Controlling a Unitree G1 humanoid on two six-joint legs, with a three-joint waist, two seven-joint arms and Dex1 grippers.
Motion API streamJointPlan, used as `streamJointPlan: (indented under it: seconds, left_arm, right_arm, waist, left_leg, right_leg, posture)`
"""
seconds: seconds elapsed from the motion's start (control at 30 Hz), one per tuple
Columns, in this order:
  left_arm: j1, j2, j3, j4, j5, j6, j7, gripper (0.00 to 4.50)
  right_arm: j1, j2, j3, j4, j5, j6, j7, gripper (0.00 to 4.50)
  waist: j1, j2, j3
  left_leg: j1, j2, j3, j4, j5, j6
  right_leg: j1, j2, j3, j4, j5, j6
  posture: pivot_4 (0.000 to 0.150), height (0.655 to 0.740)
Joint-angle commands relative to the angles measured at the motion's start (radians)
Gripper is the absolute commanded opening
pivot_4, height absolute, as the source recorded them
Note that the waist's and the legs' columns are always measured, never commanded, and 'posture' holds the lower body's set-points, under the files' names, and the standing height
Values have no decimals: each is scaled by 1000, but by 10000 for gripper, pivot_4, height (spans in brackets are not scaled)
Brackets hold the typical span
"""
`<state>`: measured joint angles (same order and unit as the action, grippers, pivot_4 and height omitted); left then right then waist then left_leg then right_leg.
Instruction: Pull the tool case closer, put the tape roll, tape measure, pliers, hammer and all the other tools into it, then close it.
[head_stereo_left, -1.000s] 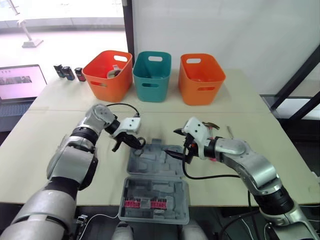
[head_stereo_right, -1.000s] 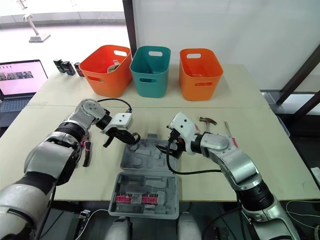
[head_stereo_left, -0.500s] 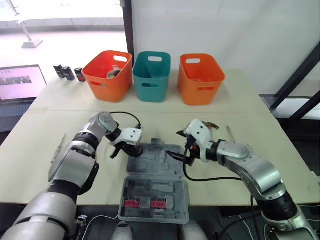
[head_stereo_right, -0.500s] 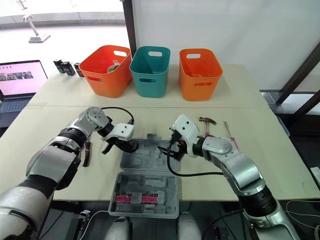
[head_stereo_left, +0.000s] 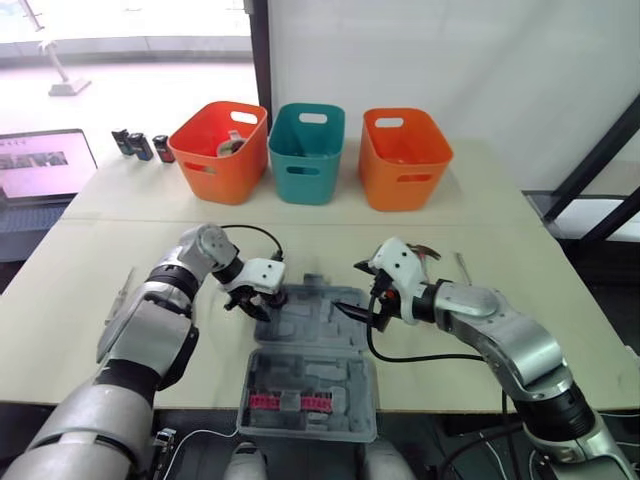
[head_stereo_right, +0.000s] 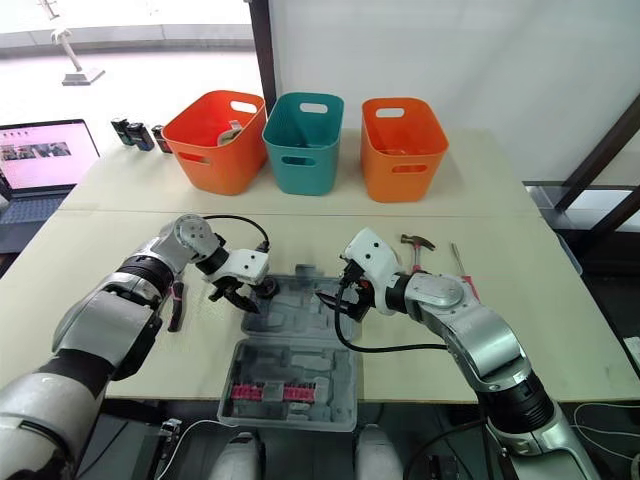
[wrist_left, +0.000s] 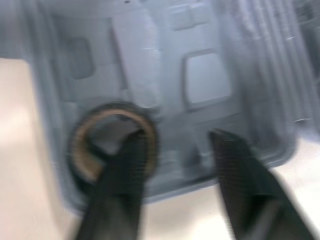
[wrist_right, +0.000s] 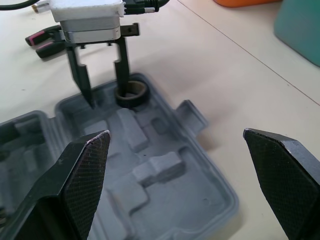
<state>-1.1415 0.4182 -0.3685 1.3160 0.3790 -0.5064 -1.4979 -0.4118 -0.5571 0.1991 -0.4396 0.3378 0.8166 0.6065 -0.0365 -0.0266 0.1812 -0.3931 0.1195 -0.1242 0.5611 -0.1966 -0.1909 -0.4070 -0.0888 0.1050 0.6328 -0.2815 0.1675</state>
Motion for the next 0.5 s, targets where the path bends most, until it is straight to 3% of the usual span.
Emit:
streamJointPlan:
  seconds: [0.03,0.37,0.47,0.5]
  left_arm:
    - [-44,1,47,-9,-44,13,-3,34758]
    - [-64,33,137,-30,-140,85,-95,34758]
    - [-49,34,162,-28,-157,110,-56,26354]
    - [-44,33,168,-28,-161,116,-43,21259]
  right_arm:
    - [-18,3,-27,-22,1,-24,2,45000]
    - [-17,3,-22,-9,-1,-39,9,45000]
    - [-18,6,-18,-5,-2,-44,12,45000]
    - [-19,6,-17,-4,-2,-45,13,45000]
  waist:
    - [3,0,0]
    - [-7,0,0]
    - [-7,0,0]
    - [-7,0,0]
  left_leg:
    - [0,0,0,0,0,0]
    - [0,0,0,-1,1,1]
    - [0,0,0,-1,1,1]
    - [0,0,0,-1,1,1]
  right_leg:
    - [0,0,0,0,0,0]
    - [0,0,0,0,0,0]
    - [0,0,0,0,0,0]
    - [0,0,0,0,0,0]
  posture:
    - [1500,7400]
    - [1500,7400]
    - [1500,7400]
    - [1500,7400]
